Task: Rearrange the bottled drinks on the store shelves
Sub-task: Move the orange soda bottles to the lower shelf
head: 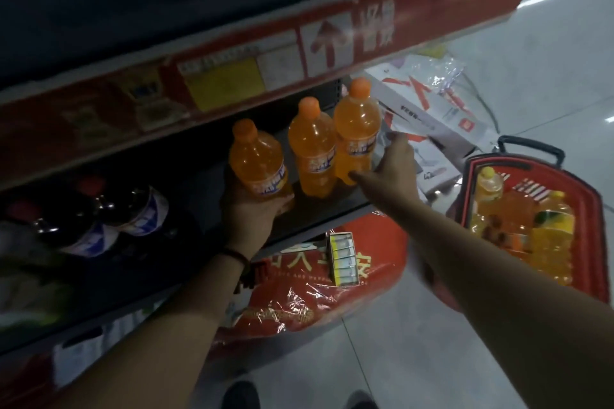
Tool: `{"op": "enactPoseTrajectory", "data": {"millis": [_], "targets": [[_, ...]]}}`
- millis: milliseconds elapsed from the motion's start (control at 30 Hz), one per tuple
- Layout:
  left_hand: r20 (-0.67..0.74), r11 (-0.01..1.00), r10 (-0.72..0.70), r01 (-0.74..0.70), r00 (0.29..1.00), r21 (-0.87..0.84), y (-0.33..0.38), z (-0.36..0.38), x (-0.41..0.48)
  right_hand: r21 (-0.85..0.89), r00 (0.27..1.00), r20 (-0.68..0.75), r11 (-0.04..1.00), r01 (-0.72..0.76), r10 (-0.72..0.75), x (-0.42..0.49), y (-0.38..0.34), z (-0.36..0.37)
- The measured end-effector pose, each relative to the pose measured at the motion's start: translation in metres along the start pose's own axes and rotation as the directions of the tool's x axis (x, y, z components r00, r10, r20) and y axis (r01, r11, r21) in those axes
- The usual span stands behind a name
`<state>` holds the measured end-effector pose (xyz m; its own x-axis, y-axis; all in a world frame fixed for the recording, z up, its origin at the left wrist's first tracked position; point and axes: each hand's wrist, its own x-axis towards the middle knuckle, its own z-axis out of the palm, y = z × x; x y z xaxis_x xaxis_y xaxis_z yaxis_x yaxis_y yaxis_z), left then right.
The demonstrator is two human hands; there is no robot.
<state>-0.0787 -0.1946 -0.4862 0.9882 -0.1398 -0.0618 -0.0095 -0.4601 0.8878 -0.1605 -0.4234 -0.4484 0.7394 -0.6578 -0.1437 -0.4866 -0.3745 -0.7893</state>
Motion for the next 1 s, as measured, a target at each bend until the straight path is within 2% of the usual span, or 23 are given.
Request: {"op": "enactPoseTrajectory", "data": {"millis": [133,367,467,567,800,933,1000], "targets": [[0.019,1.000,0.009,-0.009,1.000,0.008,-0.014,0.007,0.012,-0.025,0.997,0.054,0.998,0.063,-0.061,0.023,0.010,0.004],[0.053,0.999,0.031,-0.029,0.998,-0.029,-0.011,0.015,0.018,0.099,0.990,0.102,0.991,0.086,-0.096,0.031,0.017,0.010],[0.065,0.999,-0.024,0.026,0.998,-0.027,-0.005,0.019,0.016,0.085,0.989,0.110,0.992,0.091,-0.100,0.031,0.020,0.010],[0.043,1.000,-0.013,0.013,0.999,-0.019,-0.003,0.020,0.014,0.067,0.988,0.117,0.993,0.098,-0.105,0.033,0.020,0.009],[0.049,0.996,-0.082,0.081,0.995,0.028,0.007,0.020,0.008,-0.021,0.989,0.120,0.995,0.092,-0.089,0.033,0.015,0.008],[0.108,0.986,-0.153,0.145,0.982,0.084,0.015,0.012,0.001,-0.070,0.992,0.128,0.997,0.031,-0.022,0.023,0.008,0.004],[0.088,0.979,-0.190,0.182,0.978,0.086,0.024,0.003,-0.009,-0.097,0.989,0.144,0.995,0.004,0.011,0.009,0.002,-0.003]]}}
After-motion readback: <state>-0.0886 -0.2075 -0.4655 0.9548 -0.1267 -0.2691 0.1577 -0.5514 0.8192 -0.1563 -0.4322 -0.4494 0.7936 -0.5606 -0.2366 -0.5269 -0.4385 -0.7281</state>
